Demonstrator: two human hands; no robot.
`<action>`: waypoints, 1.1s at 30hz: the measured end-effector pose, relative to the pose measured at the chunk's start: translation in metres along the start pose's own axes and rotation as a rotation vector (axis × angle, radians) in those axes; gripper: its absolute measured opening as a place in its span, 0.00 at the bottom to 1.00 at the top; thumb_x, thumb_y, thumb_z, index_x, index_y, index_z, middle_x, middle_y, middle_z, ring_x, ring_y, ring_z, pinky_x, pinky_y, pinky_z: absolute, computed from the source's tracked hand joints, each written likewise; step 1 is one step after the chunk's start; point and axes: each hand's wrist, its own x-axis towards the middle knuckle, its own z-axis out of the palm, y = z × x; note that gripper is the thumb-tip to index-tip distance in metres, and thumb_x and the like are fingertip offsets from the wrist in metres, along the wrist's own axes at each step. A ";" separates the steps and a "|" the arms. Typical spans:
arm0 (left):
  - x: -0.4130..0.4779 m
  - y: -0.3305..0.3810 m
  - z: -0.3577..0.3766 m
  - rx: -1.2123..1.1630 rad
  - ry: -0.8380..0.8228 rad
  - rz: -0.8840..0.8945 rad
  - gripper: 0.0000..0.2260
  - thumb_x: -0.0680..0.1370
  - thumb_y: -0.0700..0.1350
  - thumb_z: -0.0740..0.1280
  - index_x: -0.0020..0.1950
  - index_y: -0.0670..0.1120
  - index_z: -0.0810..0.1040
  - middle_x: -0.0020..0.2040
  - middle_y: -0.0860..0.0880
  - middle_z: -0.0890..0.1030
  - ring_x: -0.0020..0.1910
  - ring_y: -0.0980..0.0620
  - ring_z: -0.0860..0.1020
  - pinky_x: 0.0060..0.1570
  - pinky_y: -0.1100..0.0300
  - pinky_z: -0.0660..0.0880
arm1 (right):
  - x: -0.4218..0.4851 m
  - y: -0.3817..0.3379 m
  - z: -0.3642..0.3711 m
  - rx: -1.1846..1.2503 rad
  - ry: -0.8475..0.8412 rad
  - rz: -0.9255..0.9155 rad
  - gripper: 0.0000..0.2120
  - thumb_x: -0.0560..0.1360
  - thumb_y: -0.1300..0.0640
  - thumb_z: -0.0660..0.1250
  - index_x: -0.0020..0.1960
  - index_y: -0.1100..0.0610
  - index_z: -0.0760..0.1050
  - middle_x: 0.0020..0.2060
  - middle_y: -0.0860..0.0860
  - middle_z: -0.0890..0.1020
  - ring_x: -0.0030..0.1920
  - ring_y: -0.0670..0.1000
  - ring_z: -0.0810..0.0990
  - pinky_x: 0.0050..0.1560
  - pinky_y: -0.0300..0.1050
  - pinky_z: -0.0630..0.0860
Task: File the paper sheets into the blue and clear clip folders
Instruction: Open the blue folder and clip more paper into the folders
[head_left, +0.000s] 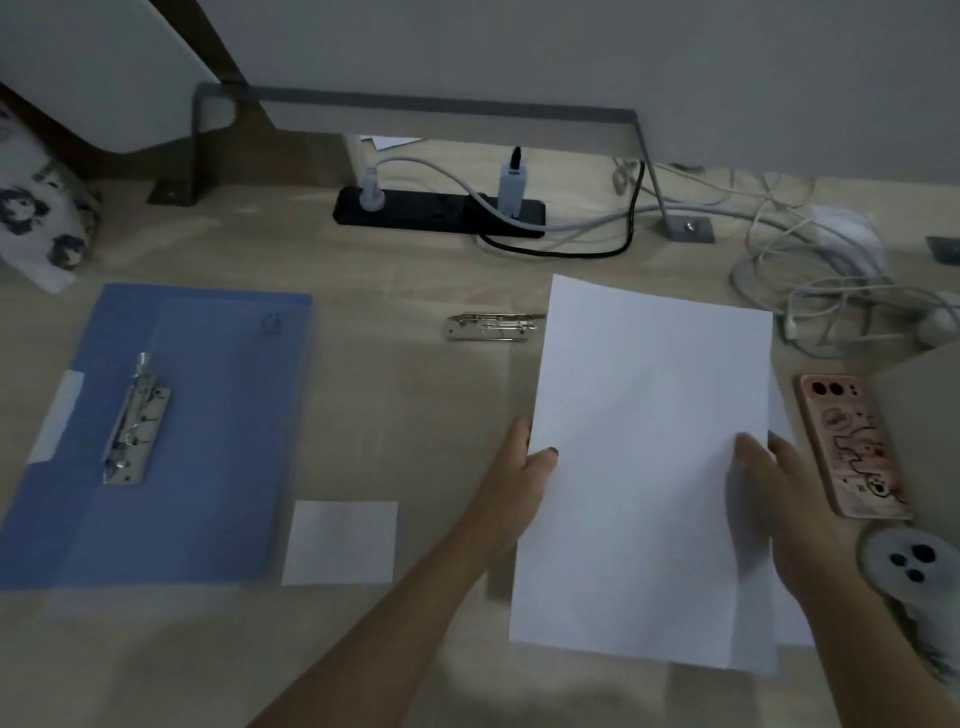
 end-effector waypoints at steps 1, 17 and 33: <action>-0.006 -0.001 -0.013 -0.028 0.031 0.002 0.08 0.77 0.40 0.58 0.52 0.52 0.71 0.48 0.54 0.77 0.45 0.54 0.75 0.47 0.61 0.71 | -0.006 -0.003 0.010 0.051 -0.053 0.020 0.13 0.79 0.53 0.58 0.57 0.60 0.73 0.49 0.58 0.76 0.48 0.56 0.75 0.54 0.53 0.72; -0.012 -0.042 -0.119 0.365 0.242 -0.294 0.10 0.80 0.46 0.57 0.56 0.41 0.71 0.47 0.46 0.75 0.45 0.48 0.74 0.42 0.59 0.67 | -0.021 -0.007 0.127 -0.019 -0.169 0.038 0.07 0.77 0.61 0.60 0.40 0.58 0.73 0.35 0.54 0.73 0.36 0.52 0.69 0.36 0.44 0.64; 0.004 -0.047 -0.129 0.643 0.439 -0.185 0.07 0.81 0.49 0.56 0.46 0.48 0.68 0.37 0.52 0.74 0.31 0.57 0.69 0.29 0.67 0.64 | -0.012 -0.007 0.143 -0.059 -0.107 -0.036 0.04 0.78 0.57 0.59 0.49 0.57 0.72 0.39 0.51 0.74 0.45 0.53 0.72 0.45 0.45 0.67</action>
